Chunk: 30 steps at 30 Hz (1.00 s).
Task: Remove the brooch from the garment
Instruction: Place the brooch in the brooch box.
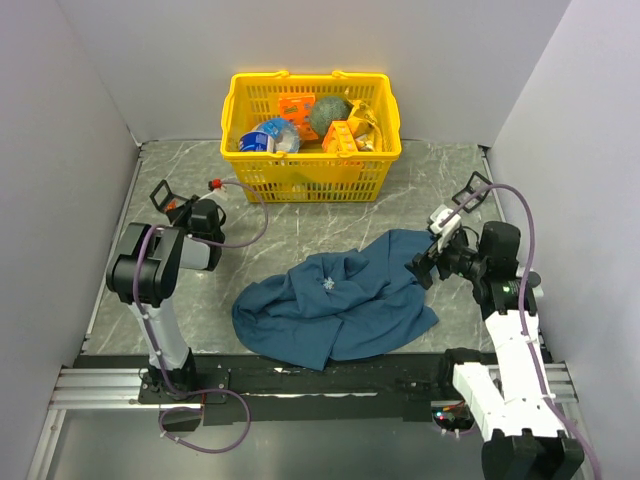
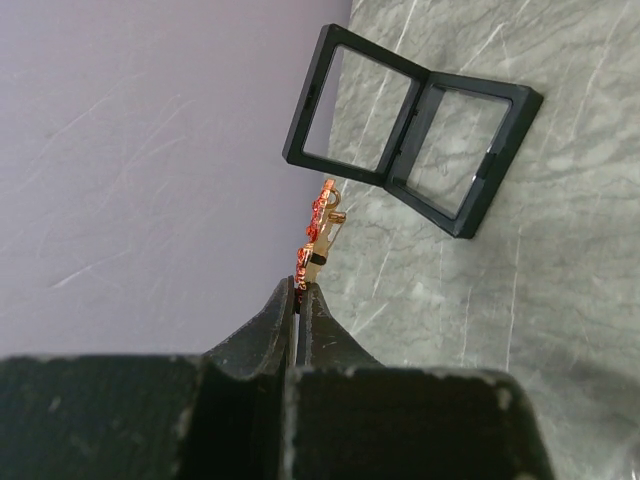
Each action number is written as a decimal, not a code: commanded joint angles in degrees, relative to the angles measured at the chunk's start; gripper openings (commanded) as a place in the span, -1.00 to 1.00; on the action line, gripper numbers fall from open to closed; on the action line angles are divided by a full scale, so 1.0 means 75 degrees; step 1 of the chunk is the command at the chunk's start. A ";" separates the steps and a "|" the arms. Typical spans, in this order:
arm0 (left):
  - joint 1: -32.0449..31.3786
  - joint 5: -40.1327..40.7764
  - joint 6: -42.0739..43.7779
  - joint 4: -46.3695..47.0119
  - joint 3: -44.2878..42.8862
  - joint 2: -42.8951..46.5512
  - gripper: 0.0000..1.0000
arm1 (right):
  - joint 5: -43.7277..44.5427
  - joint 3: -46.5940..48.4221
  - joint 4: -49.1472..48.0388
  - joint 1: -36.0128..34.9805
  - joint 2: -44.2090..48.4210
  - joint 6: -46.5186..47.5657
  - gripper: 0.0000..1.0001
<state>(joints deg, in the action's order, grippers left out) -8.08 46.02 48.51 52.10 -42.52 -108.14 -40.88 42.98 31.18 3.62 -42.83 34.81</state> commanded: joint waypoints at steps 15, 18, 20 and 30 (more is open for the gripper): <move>0.0350 -0.0452 -0.0280 0.0332 -0.1303 -0.1027 -0.98 | -0.1498 -0.0047 -0.0278 0.1346 0.0390 -0.0340 1.00; 0.0350 -0.0534 -0.0386 0.0132 -0.1397 -0.1144 -0.98 | -0.1568 -0.0094 -0.0395 0.1381 0.0355 -0.0387 1.00; 0.0350 -0.0523 -0.0363 0.0167 -0.1432 -0.1249 -0.98 | -0.1615 -0.0106 -0.0419 0.1393 0.0367 -0.0387 1.00; 0.0350 -0.0558 -0.0456 -0.0102 -0.1807 -0.1601 -0.98 | -0.1803 -0.0176 -0.0419 0.1475 0.0367 -0.0364 1.00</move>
<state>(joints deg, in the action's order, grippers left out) -5.48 42.54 46.83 51.07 -53.30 -119.85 -52.66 41.76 29.87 14.15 -40.56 32.42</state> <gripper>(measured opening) 0.031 0.998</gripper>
